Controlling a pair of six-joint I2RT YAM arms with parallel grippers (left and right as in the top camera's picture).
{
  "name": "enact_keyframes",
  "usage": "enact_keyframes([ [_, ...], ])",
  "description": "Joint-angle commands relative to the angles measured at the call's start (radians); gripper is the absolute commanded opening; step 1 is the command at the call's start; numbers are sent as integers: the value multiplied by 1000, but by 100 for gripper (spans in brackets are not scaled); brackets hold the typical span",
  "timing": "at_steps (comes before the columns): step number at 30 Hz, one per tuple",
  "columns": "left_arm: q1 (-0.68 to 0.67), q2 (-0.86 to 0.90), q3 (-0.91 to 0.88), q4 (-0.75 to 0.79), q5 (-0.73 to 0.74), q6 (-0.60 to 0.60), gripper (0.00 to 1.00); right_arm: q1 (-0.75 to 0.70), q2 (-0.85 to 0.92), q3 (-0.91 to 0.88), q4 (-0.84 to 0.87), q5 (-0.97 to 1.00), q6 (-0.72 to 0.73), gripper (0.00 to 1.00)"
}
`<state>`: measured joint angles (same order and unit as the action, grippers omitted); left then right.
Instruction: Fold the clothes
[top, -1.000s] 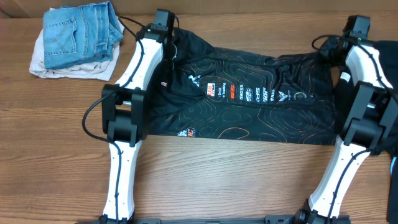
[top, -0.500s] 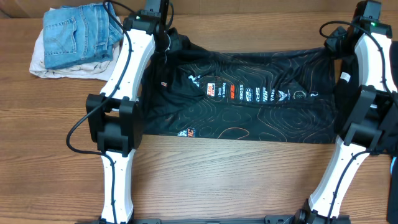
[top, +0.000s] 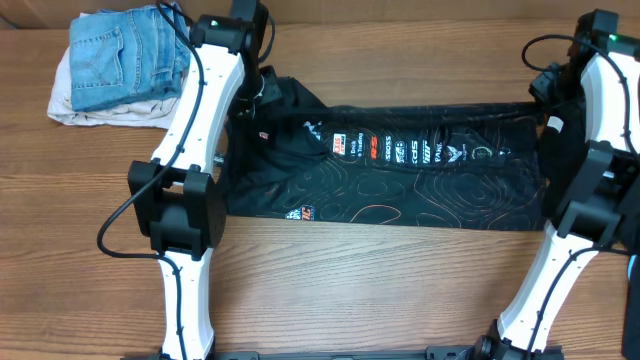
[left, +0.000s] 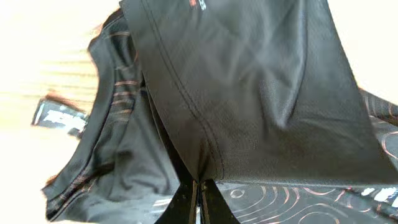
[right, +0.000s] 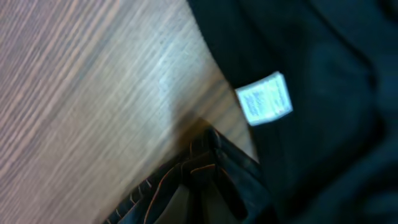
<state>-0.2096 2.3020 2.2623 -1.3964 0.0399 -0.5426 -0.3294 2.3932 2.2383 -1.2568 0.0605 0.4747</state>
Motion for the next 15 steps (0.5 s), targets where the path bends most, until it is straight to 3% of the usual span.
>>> enact_keyframes([
  [1,16,-31,1,-46,-51,20,4,-8,-86,29,-44,59,27,4],
  [8,34,-31,1,-189,-51,24,4,-8,-86,27,-145,59,27,4],
  [15,39,-31,0,-225,-66,50,5,-8,-86,27,-229,71,28,4],
])
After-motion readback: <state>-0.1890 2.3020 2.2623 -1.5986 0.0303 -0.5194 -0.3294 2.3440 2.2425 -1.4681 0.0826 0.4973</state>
